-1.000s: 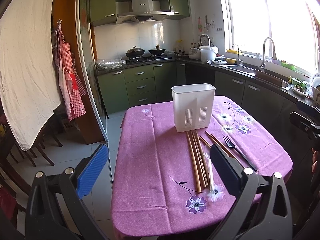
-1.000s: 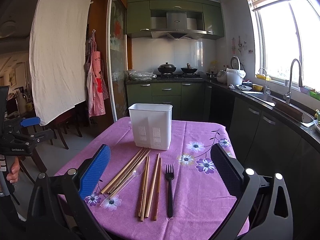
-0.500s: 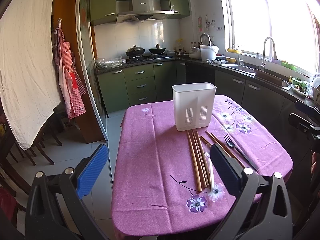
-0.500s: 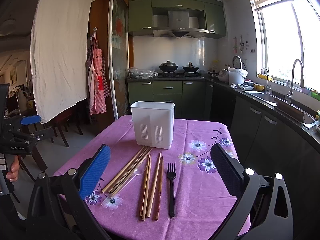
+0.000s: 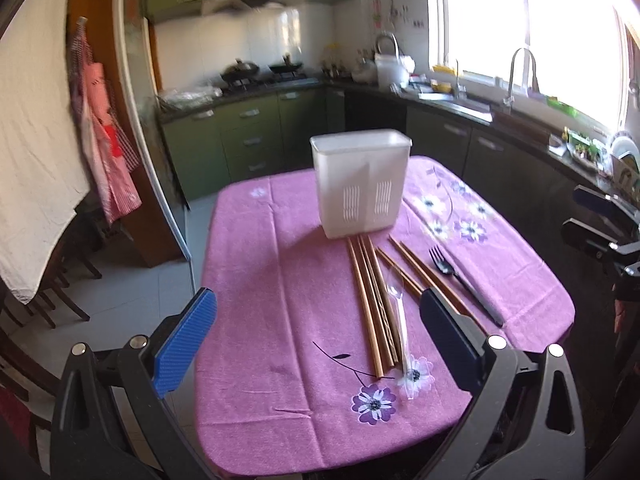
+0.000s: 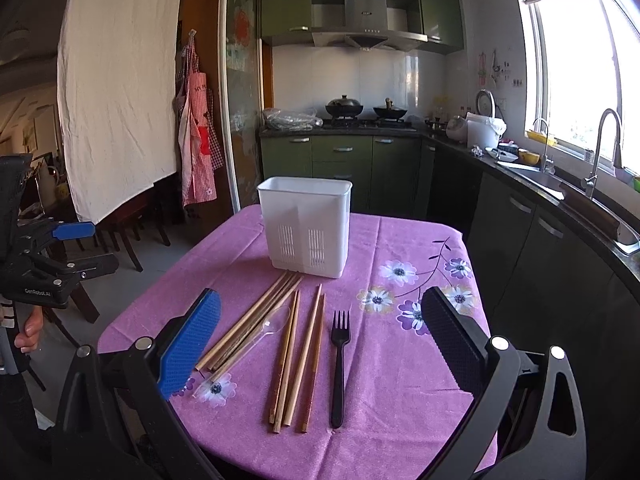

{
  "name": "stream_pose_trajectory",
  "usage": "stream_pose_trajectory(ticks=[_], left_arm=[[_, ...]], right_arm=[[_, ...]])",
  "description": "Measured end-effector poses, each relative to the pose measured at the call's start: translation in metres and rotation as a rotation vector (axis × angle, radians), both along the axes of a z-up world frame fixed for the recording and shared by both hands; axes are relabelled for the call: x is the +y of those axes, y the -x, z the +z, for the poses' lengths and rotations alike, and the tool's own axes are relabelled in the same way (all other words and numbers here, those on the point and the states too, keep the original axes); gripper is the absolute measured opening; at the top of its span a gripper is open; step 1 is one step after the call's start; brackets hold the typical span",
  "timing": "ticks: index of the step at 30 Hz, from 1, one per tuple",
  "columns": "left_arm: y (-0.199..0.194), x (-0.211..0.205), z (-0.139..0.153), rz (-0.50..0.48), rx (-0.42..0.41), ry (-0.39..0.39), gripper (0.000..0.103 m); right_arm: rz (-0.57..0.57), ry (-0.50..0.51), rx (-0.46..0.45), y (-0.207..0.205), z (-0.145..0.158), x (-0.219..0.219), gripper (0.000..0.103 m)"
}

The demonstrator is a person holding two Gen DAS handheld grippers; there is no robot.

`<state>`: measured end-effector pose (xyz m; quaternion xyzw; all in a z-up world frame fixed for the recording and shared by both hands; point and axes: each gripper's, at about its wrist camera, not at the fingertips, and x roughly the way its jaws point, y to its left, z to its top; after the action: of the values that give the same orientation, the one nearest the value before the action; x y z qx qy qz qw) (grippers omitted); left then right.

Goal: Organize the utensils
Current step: 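Grasp the clear plastic spoon with the left tool while the right tool approaches the black fork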

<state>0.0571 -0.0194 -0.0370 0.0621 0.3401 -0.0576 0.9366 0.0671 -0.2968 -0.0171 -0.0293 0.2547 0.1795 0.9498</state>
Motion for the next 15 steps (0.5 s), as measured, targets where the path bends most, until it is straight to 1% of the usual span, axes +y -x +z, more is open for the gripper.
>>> stream_pose_trajectory(ticks=[3, 4, 7, 10, 11, 12, 13, 15], left_arm=[[-0.032, -0.015, -0.020, -0.021, 0.131, -0.047, 0.097], [-0.041, -0.021, -0.028, -0.040, 0.172, -0.050, 0.097], [-0.065, -0.039, -0.050, -0.092, 0.286, -0.040, 0.097], [-0.084, -0.057, -0.066, -0.145, 0.389, -0.004, 0.097], [-0.090, -0.064, -0.073, -0.158, 0.428, 0.008, 0.095], [-0.095, -0.069, -0.077, -0.164, 0.453, 0.015, 0.087], [-0.099, -0.075, -0.082, -0.174, 0.475, 0.016, 0.083], [-0.106, -0.086, -0.093, -0.181, 0.530, -0.003, 0.069]], right_arm=[[-0.006, 0.050, 0.080, -0.025, -0.007, -0.002, 0.099], [-0.002, 0.066, 0.106, -0.034, -0.011, -0.002, 0.099], [0.003, 0.095, 0.211, -0.061, -0.025, -0.004, 0.099], [0.024, 0.065, 0.319, -0.088, -0.040, -0.010, 0.099], [0.017, 0.059, 0.348, -0.094, -0.044, -0.011, 0.099], [0.010, 0.056, 0.382, -0.102, -0.048, -0.014, 0.099], [0.007, 0.053, 0.403, -0.109, -0.052, -0.017, 0.096], [-0.003, 0.047, 0.424, -0.118, -0.057, -0.019, 0.090]])
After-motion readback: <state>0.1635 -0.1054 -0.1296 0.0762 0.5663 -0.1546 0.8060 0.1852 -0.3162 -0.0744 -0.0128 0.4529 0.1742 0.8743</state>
